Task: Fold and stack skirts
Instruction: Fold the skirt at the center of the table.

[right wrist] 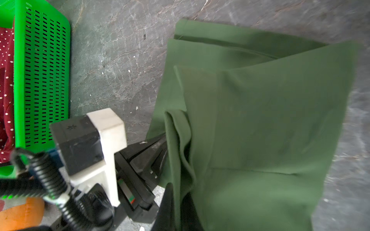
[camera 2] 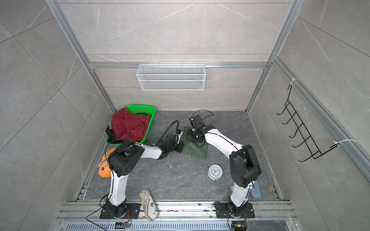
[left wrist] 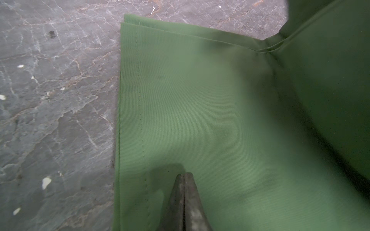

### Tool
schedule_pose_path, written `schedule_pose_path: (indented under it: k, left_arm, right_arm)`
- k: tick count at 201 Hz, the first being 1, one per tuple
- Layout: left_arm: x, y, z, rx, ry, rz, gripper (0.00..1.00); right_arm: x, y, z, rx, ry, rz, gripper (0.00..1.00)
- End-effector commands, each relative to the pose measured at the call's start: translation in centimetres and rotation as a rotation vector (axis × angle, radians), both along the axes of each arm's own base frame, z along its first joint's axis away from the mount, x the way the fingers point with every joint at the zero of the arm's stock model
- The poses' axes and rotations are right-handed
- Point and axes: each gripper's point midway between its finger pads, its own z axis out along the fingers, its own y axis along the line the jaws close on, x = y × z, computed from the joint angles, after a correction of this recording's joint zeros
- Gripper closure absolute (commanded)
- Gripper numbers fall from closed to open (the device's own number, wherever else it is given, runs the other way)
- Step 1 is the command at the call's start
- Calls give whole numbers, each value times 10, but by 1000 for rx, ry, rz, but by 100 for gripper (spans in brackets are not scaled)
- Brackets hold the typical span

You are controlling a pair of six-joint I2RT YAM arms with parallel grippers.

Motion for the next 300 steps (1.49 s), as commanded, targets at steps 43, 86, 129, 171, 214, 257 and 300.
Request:
schedule_pose_path:
  k: [43,86,129,171,214,257,300]
  left_arm:
    - [-7,-4,-12,-25,28,-11,100]
    - [-11,-2,-2,-29,3,-25,100]
    - [-16,7,28,-37,-50,-42,100]
    - [-26,23,60,-44,-91,-36,100]
    - [-32,30,79,-59,-110,-24,100]
    - [-36,36,91,-72,-114,-9,100]
    - [-41,33,100,-96,-100,-26,100]
  right_arm:
    - [20,36,-16,76,-19,11,100]
    - [23,36,-45,43,0,-1,100]
    - [23,38,-68,28,28,8,100]
    - [24,39,-85,12,56,14,98]
    - [22,46,-85,44,58,39,71]
    - [24,47,-38,73,-27,93,47]
    - [32,16,12,82,-104,50,43]
